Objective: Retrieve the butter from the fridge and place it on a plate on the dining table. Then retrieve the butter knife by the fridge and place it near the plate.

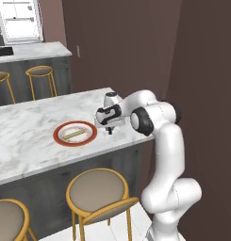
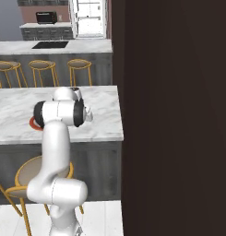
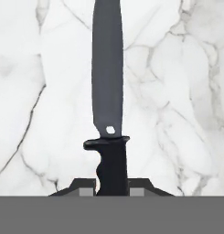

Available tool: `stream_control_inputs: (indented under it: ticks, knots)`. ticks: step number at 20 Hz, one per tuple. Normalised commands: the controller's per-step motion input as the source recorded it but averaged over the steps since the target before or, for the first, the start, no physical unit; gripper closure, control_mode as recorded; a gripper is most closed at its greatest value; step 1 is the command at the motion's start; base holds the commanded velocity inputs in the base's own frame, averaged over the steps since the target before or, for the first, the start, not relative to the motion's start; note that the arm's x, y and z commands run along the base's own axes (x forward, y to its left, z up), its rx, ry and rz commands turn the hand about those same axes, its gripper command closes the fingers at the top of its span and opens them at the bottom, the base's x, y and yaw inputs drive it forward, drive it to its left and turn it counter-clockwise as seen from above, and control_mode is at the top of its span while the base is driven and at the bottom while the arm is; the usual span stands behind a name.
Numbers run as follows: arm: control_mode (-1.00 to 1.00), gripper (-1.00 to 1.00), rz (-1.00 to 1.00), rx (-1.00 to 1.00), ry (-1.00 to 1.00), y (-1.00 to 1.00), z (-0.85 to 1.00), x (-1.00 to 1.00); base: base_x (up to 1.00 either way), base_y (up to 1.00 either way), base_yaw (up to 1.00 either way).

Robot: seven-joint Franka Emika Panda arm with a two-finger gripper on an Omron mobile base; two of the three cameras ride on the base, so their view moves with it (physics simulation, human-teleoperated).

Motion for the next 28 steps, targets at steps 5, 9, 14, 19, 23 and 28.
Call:
stream_control_inputs:
  ticks: [5, 9, 14, 19, 23, 28]
  knots:
    - [-1.0, 1.0, 0.0, 0.01, 0.0, 0.0, -0.18, 0.21, 0.0, 0.0, 0.0]
    - [-1.0, 1.0, 0.0, 0.01, 0.0, 0.02, -0.22, 0.26, 0.0, 0.0, 0.0]
    - [-1.0, 1.0, 0.0, 0.02, 0.0, 0.03, -0.23, 0.23, 0.0, 0.0, 0.0]
    - [-1.0, -1.0, 0.0, 0.01, 0.0, 0.07, -0.24, 0.2, 0.0, 0.0, 0.0]
    - [-1.0, -1.0, 0.0, 0.01, 0.0, 0.01, -0.1, 0.08, 0.0, 0.0, 0.0]
    - [-1.0, -1.0, 0.0, 0.0, 0.04, 0.0, 0.0, 0.0, 0.0, 0.0, 0.0]
